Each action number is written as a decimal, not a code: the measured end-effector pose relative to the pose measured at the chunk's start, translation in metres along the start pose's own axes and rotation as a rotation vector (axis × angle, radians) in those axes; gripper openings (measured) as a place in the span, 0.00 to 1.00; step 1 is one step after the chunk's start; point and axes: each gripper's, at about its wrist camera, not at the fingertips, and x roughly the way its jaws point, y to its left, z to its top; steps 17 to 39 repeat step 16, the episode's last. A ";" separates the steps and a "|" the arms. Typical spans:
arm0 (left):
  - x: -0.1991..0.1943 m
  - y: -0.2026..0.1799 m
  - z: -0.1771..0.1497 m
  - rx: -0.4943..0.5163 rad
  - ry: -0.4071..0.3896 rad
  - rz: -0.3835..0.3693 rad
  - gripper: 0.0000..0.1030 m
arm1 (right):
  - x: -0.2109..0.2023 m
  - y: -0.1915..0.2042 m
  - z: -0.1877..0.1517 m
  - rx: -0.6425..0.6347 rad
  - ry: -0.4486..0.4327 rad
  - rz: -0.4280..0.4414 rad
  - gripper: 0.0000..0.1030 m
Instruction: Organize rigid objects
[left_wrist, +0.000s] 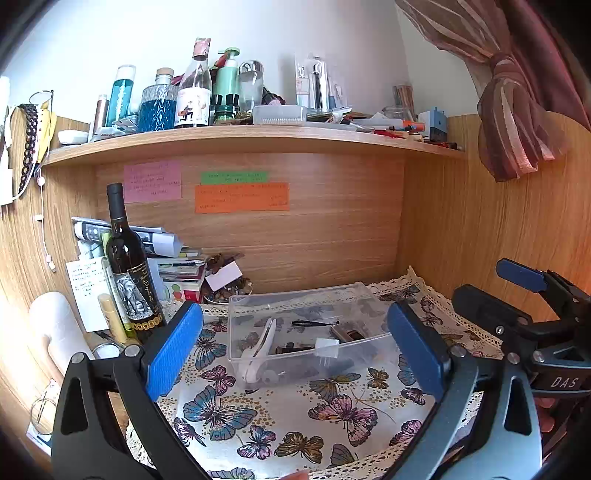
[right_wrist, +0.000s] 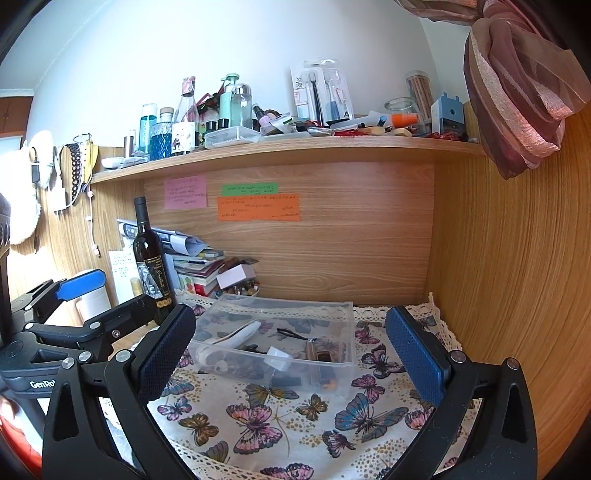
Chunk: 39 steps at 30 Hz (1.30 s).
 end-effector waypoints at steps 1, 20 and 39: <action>0.000 0.000 0.000 -0.004 0.003 -0.003 0.98 | 0.000 0.000 0.000 0.000 0.000 -0.001 1.00; 0.010 0.003 -0.002 -0.016 0.035 -0.016 0.98 | 0.005 -0.001 -0.002 0.008 0.014 0.000 1.00; 0.010 0.003 -0.002 -0.016 0.035 -0.016 0.98 | 0.005 -0.001 -0.002 0.008 0.014 0.000 1.00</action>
